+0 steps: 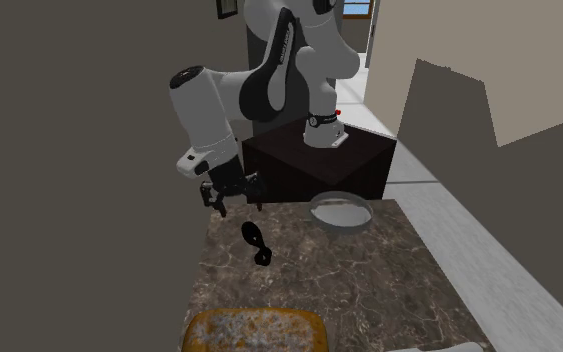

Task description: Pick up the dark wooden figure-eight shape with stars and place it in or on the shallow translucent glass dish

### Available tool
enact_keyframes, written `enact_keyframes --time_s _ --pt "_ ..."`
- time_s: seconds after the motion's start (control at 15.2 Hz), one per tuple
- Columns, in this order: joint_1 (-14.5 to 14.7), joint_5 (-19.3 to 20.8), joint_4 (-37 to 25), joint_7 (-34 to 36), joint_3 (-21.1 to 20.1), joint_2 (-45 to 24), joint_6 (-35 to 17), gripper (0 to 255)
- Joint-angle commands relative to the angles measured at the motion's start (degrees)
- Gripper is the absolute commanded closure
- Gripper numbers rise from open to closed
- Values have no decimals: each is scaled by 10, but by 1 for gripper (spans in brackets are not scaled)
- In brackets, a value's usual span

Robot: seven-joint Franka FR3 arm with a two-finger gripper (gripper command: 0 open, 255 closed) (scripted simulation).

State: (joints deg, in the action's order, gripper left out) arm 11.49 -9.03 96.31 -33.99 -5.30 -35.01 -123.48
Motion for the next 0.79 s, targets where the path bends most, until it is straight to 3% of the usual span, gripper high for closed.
enact_keyframes --time_s 0.0,0.2,0.73 --pt "9 7 -54 -5 -5 -48 10 0" --pt "23 17 -136 -14 -11 -119 29 0" --pt "29 17 -127 -15 -12 -150 -12 0"
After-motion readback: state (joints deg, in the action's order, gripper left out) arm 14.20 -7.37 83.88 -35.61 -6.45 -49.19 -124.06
